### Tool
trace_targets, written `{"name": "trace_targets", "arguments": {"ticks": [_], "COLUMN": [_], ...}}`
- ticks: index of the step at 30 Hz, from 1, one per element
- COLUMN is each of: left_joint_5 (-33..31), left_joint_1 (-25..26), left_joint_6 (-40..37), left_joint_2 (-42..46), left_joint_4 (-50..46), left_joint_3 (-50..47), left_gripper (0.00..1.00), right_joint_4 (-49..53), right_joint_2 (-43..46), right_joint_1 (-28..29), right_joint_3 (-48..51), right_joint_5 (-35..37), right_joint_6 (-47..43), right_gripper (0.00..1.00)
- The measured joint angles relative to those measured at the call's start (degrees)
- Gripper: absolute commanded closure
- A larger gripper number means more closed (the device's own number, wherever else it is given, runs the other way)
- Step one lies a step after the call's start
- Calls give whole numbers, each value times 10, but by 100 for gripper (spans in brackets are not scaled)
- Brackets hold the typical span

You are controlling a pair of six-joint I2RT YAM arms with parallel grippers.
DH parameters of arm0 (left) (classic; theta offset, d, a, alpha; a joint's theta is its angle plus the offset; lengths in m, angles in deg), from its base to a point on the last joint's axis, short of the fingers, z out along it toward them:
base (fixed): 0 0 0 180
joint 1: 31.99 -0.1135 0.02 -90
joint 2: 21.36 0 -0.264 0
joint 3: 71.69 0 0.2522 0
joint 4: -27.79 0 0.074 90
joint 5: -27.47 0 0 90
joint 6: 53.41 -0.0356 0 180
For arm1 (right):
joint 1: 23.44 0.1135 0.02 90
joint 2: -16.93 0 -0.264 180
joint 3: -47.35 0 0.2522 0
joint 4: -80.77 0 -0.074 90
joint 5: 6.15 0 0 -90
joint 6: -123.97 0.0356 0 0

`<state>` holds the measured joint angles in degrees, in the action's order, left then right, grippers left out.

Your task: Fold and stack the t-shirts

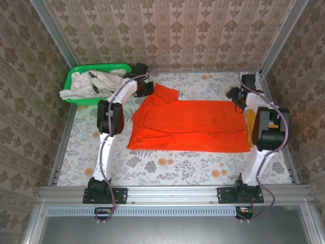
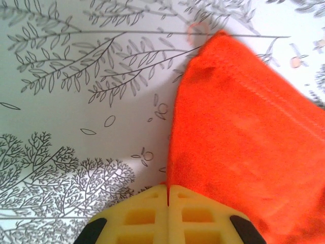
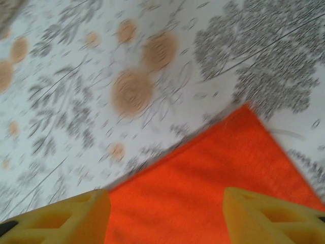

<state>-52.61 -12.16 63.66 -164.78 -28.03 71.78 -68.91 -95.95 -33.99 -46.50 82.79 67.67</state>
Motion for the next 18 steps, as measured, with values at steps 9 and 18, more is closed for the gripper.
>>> {"name": "trace_targets", "arguments": {"ticks": [9, 18], "left_joint_5": [9, 15], "left_joint_1": [1, 1], "left_joint_6": [2, 3], "left_joint_2": [41, 41], "left_joint_4": [18, 23], "left_joint_3": [-22, -33], "left_gripper": [100, 100], "right_joint_4": [100, 166], "right_joint_2": [-118, -178], "right_joint_1": [-24, -26], "right_joint_3": [-152, -223], "right_joint_5": [50, 55], "right_joint_6": [-3, -16], "right_gripper": [49, 61]}}
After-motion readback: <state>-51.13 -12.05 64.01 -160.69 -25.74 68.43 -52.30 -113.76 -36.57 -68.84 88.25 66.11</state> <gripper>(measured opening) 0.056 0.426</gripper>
